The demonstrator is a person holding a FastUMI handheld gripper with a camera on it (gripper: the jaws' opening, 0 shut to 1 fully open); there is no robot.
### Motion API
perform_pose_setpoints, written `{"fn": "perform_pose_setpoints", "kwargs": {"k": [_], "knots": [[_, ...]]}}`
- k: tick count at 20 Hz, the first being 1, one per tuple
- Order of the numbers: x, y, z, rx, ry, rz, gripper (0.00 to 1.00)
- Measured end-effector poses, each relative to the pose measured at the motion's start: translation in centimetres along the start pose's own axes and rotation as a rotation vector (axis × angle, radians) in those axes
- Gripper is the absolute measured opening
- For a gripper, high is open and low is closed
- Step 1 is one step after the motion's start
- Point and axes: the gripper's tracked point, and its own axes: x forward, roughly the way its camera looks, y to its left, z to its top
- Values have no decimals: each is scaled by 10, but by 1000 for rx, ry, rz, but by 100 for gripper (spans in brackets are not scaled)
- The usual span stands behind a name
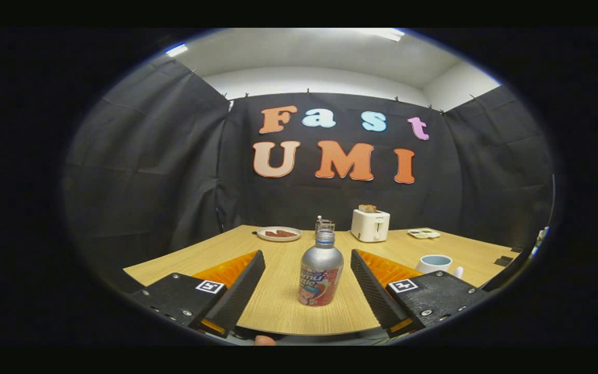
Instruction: Take the bottle from table, then pour the juice into the cup, finally place the bottle on the coaster
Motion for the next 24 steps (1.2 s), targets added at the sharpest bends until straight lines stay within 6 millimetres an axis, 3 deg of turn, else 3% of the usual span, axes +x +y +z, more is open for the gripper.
{"fn": "perform_pose_setpoints", "kwargs": {"k": [8,16,24], "knots": [[24,-10,-42,-13,66,-33,99],[54,-6,-84,-15,177,-25,99],[66,-6,-99,-17,217,-31,99]]}}
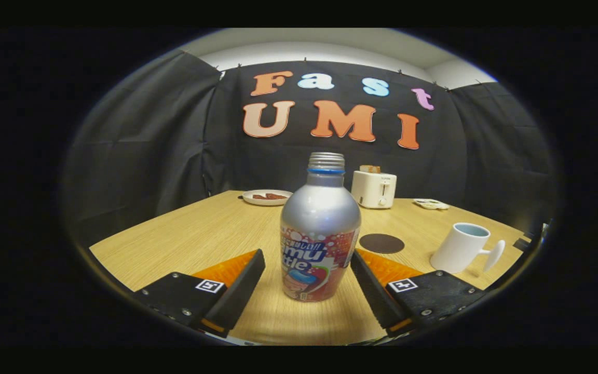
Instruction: Take the bottle from table, then pour the juice into the cup, finally place the bottle on the coaster
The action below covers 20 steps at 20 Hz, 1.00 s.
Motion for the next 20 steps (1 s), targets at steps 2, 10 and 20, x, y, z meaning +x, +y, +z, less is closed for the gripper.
{"fn": "perform_pose_setpoints", "kwargs": {"k": [2,10,20], "knots": [[0,-2,0,0,1,-11,95],[-13,-2,32,78,-54,5,74],[-25,-37,75,318,-102,-51,74]]}}
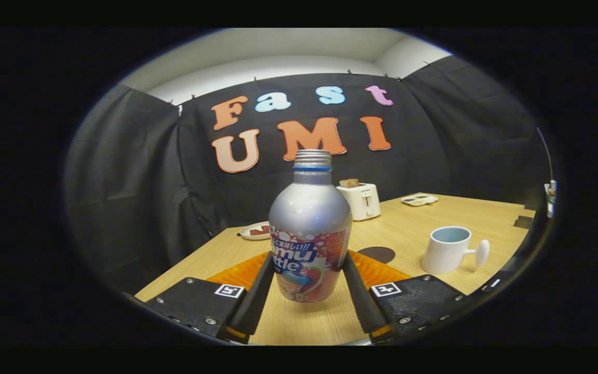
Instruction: Take the bottle from table, then pour the juice into the cup, finally place the bottle on the coaster
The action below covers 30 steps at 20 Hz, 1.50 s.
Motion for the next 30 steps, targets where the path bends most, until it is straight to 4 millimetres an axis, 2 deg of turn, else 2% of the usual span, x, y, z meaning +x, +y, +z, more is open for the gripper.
{"fn": "perform_pose_setpoints", "kwargs": {"k": [10,20,22,25,30], "knots": [[19,-26,11,345,25,-40,74],[47,-62,4,779,26,-84,74],[48,-66,2,860,26,-97,74],[59,-68,0,975,27,-94,74],[64,-74,-4,1093,49,-102,73]]}}
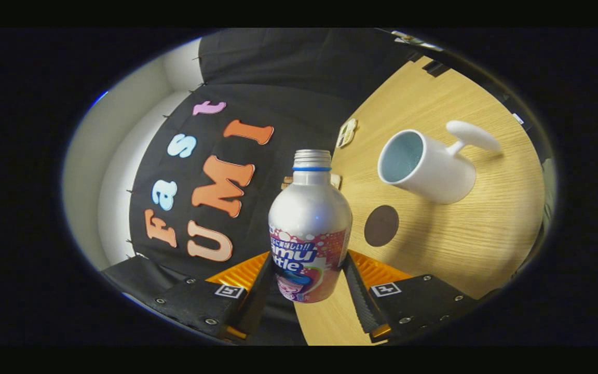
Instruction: Take the bottle from table, then pour the juice into the cup, finally place the bottle on the coaster
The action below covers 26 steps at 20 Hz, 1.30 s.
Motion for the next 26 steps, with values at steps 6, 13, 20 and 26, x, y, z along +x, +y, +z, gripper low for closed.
{"fn": "perform_pose_setpoints", "kwargs": {"k": [6,13,20,26], "knots": [[5,0,9,148,8,-12,73],[9,2,15,276,20,-6,73],[10,0,14,346,43,-20,73],[5,2,20,411,51,-16,74]]}}
